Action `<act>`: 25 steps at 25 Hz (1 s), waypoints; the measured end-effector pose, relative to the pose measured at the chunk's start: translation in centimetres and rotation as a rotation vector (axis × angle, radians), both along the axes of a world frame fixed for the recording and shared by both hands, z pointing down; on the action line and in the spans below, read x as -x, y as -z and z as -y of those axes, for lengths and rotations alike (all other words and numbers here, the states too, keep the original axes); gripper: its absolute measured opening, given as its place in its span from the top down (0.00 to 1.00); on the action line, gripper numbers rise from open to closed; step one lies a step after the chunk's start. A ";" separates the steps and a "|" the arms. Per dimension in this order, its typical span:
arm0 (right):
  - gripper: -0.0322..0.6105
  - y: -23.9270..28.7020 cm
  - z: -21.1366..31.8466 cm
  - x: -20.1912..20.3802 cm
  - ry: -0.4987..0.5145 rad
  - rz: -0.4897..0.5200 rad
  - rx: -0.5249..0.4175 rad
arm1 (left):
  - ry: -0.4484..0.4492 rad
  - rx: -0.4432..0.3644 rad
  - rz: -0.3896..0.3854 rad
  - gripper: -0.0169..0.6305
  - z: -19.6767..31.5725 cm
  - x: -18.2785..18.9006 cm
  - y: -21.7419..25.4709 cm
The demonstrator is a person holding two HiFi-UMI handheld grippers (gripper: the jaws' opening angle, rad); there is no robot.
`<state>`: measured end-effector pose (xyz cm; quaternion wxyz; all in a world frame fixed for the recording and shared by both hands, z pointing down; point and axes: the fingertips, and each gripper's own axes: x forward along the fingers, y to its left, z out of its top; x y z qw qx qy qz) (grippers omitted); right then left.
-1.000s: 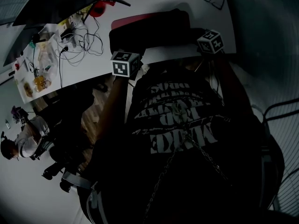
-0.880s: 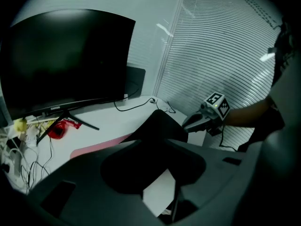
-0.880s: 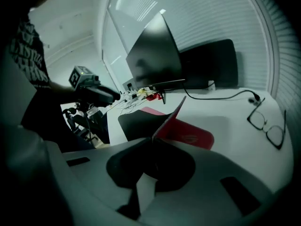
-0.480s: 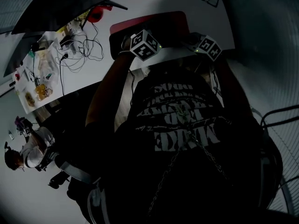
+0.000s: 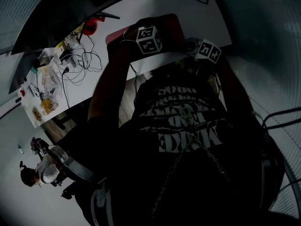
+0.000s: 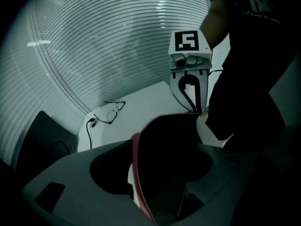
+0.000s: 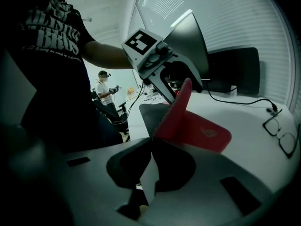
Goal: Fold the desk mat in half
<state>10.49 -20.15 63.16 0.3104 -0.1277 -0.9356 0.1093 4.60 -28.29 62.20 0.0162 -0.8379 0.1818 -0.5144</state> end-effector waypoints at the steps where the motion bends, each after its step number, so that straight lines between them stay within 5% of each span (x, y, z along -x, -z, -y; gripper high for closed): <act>1: 0.93 0.0 -0.1 -0.3 0.007 0.000 0.007 | -0.022 0.017 0.004 0.60 0.1 -0.5 -0.5; 5: 0.93 -0.7 -0.4 -1.2 0.037 -0.012 0.023 | -0.065 0.103 -0.006 0.62 0.0 -2.2 -2.0; 7: 0.93 -1.4 -0.7 -1.6 0.043 -0.022 0.027 | -0.062 0.090 -0.005 0.89 -0.3 -2.8 -2.2; 8: 0.93 -1.7 -0.7 -1.8 0.039 -0.022 0.033 | -0.054 0.078 -0.013 0.94 -0.7 -3.1 -2.0; 13: 0.93 -1.2 -0.5 -2.8 0.013 -0.023 0.041 | 0.100 0.033 -0.119 0.94 -2.9 -2.9 1.4; 20: 0.93 3.7 4.5 -2.0 -0.246 0.131 0.175 | 0.350 -0.197 -0.285 0.94 -6.3 1.2 9.5; 23: 0.91 4.4 6.3 -1.9 -0.254 0.101 0.075 | 0.454 -0.287 -0.332 0.94 -8.3 4.3 13.8; 25: 0.79 3.3 6.7 -1.6 -0.195 0.035 -0.060 | 0.510 -0.339 -0.341 0.94 -9.5 6.4 16.2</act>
